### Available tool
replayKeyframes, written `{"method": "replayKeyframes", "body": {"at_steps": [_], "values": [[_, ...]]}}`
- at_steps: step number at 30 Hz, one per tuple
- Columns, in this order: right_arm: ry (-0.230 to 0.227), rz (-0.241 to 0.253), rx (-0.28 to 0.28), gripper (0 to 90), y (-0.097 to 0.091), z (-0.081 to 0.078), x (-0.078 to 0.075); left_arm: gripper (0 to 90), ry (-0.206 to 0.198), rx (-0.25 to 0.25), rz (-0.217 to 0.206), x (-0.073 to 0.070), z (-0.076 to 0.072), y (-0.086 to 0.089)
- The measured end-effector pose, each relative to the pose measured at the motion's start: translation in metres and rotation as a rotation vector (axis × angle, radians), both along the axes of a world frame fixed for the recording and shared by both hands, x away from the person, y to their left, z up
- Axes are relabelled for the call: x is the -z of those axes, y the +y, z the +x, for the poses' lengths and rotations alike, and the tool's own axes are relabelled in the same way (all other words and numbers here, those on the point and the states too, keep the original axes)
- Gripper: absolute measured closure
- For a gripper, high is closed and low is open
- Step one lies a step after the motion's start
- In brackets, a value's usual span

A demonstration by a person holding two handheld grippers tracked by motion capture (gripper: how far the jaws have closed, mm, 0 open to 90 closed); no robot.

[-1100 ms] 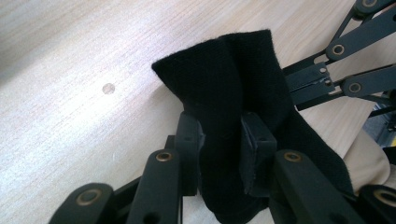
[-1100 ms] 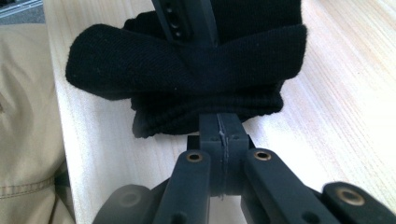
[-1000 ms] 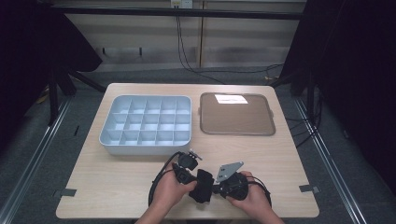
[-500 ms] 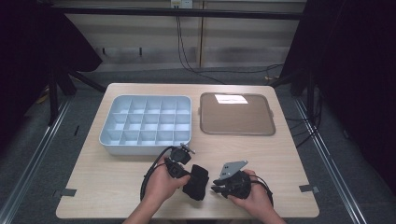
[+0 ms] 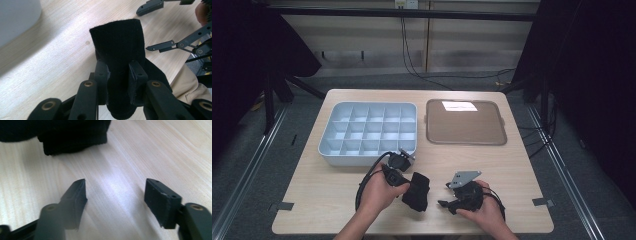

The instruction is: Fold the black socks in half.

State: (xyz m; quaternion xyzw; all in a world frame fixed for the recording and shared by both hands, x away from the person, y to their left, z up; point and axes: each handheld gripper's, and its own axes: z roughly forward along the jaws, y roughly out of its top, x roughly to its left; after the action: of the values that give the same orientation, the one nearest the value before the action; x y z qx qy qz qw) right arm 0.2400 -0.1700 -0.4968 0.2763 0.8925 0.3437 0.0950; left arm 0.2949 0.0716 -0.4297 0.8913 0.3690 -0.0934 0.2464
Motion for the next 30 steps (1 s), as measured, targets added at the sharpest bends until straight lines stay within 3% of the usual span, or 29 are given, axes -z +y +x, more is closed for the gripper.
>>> {"method": "replayKeyframes", "body": {"at_steps": [12, 30], "values": [[-0.018, 0.029, 0.036, 19.1, -0.004, 0.006, 0.007, 72.5, 0.001, -0.012, 0.008, -0.007, 0.006, 0.012], [-0.036, 0.072, 0.044, 12.0, -0.008, 0.007, 0.013, 72.3, 0.017, -0.040, 0.004, -0.018, 0.012, 0.029]]}}
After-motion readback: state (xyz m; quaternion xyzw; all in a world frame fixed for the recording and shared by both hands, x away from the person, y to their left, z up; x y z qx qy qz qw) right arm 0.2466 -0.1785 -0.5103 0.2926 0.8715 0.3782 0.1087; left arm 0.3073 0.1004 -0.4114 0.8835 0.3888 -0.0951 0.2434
